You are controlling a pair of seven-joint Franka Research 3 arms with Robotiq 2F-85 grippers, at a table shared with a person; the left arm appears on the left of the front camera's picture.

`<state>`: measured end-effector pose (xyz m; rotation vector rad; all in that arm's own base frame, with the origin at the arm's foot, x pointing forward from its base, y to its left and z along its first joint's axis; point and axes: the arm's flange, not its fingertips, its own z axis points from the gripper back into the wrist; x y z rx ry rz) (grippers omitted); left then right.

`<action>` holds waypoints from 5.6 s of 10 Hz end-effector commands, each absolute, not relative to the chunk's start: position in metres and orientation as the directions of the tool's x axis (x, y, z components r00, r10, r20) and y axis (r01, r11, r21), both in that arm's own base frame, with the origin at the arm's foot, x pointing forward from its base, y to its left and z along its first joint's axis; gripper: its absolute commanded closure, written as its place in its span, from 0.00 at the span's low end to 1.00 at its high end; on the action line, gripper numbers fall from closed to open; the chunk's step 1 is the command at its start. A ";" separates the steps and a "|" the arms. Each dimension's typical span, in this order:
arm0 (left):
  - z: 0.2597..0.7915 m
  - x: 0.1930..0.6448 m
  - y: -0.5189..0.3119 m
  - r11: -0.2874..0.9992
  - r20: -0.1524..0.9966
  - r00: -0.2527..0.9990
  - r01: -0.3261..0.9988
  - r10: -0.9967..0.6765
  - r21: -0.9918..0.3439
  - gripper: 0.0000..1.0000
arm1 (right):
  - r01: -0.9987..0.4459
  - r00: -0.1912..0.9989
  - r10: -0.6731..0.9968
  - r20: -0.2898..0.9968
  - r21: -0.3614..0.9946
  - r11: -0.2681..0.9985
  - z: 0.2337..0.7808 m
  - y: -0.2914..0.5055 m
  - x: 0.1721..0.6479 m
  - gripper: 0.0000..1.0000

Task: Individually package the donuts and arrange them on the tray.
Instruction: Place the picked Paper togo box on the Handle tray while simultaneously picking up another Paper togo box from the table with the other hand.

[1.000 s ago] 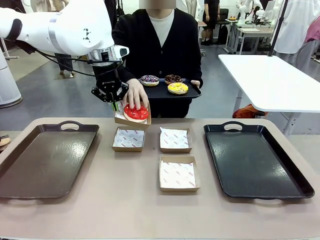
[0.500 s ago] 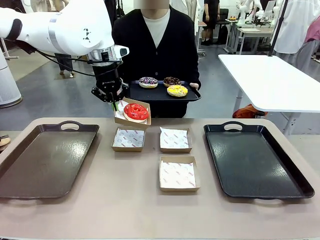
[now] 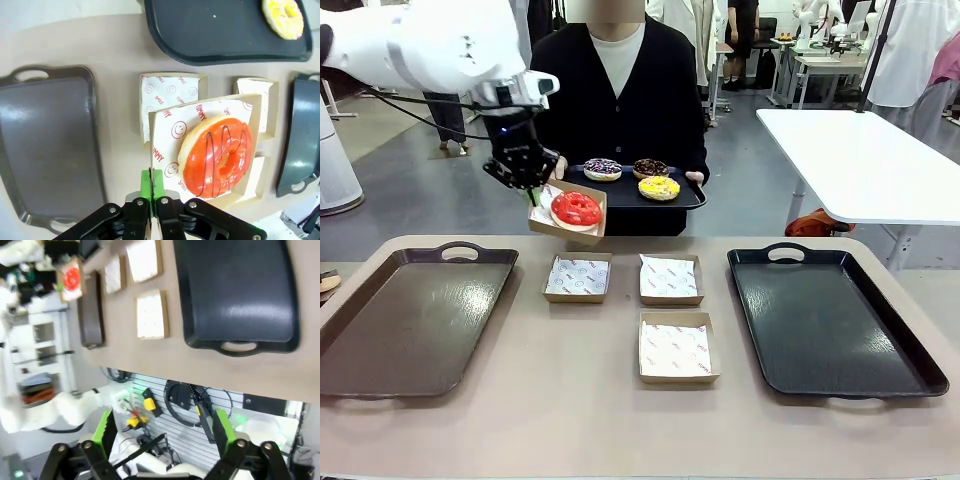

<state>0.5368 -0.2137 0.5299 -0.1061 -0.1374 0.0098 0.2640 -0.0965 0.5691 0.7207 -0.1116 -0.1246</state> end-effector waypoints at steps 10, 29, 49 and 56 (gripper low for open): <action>0.482 0.452 -0.034 0.967 0.061 0.996 -0.053 0.070 -0.250 0.99 | -0.077 0.996 0.066 0.061 0.207 0.975 0.473 0.171 0.346 0.00; 0.450 0.503 -0.014 1.000 0.014 1.000 0.013 -0.012 -0.023 0.99 | -0.004 1.000 0.004 -0.001 -0.004 1.000 0.388 0.249 0.374 0.00; 0.413 0.563 -0.015 0.997 -0.018 0.999 -0.052 0.051 -0.059 0.99 | 0.078 0.994 -0.077 0.081 -0.011 0.997 0.314 0.268 0.393 0.00; 0.393 0.597 -0.018 0.999 -0.012 0.999 -0.039 0.039 -0.026 0.99 | 0.054 0.996 -0.054 0.070 -0.002 0.999 0.313 0.263 0.392 0.00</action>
